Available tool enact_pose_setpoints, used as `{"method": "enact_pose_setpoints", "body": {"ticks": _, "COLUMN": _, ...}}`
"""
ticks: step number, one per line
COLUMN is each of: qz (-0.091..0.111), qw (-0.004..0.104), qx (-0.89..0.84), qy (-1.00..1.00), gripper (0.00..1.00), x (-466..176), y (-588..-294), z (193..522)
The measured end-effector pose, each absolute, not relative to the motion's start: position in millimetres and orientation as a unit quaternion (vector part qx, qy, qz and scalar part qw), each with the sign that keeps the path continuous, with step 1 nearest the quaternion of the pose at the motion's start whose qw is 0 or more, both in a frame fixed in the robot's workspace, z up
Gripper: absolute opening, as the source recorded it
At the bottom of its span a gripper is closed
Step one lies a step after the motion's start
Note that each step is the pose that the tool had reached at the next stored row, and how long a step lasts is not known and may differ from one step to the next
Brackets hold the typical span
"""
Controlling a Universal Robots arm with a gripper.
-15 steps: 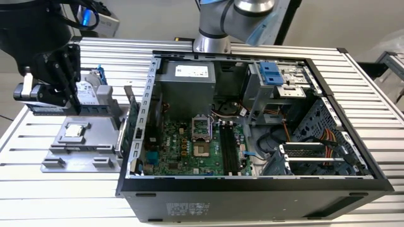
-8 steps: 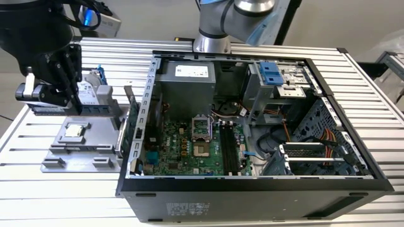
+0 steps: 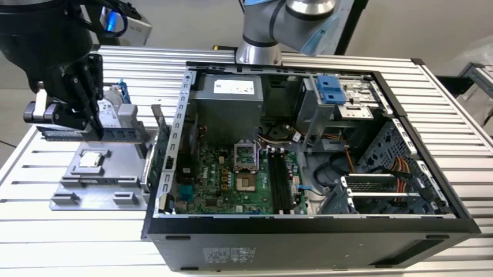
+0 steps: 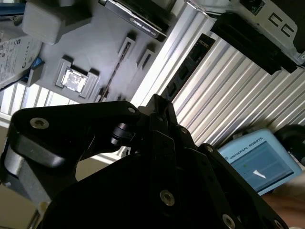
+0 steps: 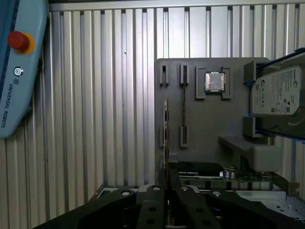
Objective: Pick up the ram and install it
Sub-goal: 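Pick up the ram and move it above insertion slot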
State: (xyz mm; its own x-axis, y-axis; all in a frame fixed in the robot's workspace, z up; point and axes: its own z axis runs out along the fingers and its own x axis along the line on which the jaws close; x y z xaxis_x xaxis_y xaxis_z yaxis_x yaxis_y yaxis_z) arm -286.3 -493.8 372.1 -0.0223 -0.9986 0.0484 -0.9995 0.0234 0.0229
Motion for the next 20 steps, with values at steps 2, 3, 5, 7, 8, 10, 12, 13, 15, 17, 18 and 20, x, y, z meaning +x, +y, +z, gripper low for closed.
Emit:
{"method": "enact_pose_setpoints", "body": {"ticks": 2, "qz": 0.009, "qw": 0.025, "qx": 0.699, "qy": -0.715, "gripper": 0.0, "x": -285.5, "y": -493.8, "z": 372.1}}
{"method": "enact_pose_setpoints", "body": {"ticks": 3, "qz": 0.009, "qw": 0.025, "qx": 0.699, "qy": -0.715, "gripper": 0.0, "x": -285.1, "y": -493.8, "z": 372.1}}
{"method": "enact_pose_setpoints", "body": {"ticks": 5, "qz": 0.009, "qw": 0.025, "qx": 0.699, "qy": -0.715, "gripper": 0.0, "x": -284.4, "y": -493.8, "z": 372.1}}
{"method": "enact_pose_setpoints", "body": {"ticks": 7, "qz": 0.009, "qw": 0.025, "qx": 0.699, "qy": -0.715, "gripper": 0.0, "x": -283.6, "y": -493.8, "z": 372.1}}
{"method": "enact_pose_setpoints", "body": {"ticks": 8, "qz": 0.009, "qw": 0.025, "qx": 0.699, "qy": -0.715, "gripper": 0.0, "x": -283.3, "y": -493.8, "z": 372.1}}
{"method": "enact_pose_setpoints", "body": {"ticks": 10, "qz": 0.009, "qw": 0.025, "qx": 0.699, "qy": -0.715, "gripper": 0.0, "x": -282.5, "y": -493.8, "z": 372.1}}
{"method": "enact_pose_setpoints", "body": {"ticks": 12, "qz": 0.009, "qw": 0.025, "qx": 0.699, "qy": -0.715, "gripper": 0.0, "x": -281.8, "y": -493.8, "z": 372.1}}
{"method": "enact_pose_setpoints", "body": {"ticks": 13, "qz": 0.009, "qw": 0.025, "qx": 0.699, "qy": -0.715, "gripper": 0.0, "x": -281.5, "y": -493.8, "z": 372.1}}
{"method": "enact_pose_setpoints", "body": {"ticks": 15, "qz": 0.009, "qw": 0.025, "qx": 0.699, "qy": -0.715, "gripper": 0.0, "x": -280.8, "y": -493.8, "z": 372.1}}
{"method": "enact_pose_setpoints", "body": {"ticks": 17, "qz": 0.009, "qw": 0.025, "qx": 0.699, "qy": -0.715, "gripper": 0.0, "x": -280.1, "y": -493.8, "z": 372.1}}
{"method": "enact_pose_setpoints", "body": {"ticks": 18, "qz": 0.009, "qw": 0.025, "qx": 0.699, "qy": -0.715, "gripper": 0.0, "x": -279.8, "y": -493.8, "z": 372.1}}
{"method": "enact_pose_setpoints", "body": {"ticks": 20, "qz": 0.009, "qw": 0.025, "qx": 0.699, "qy": -0.715, "gripper": 0.0, "x": -279.1, "y": -493.7, "z": 372.1}}
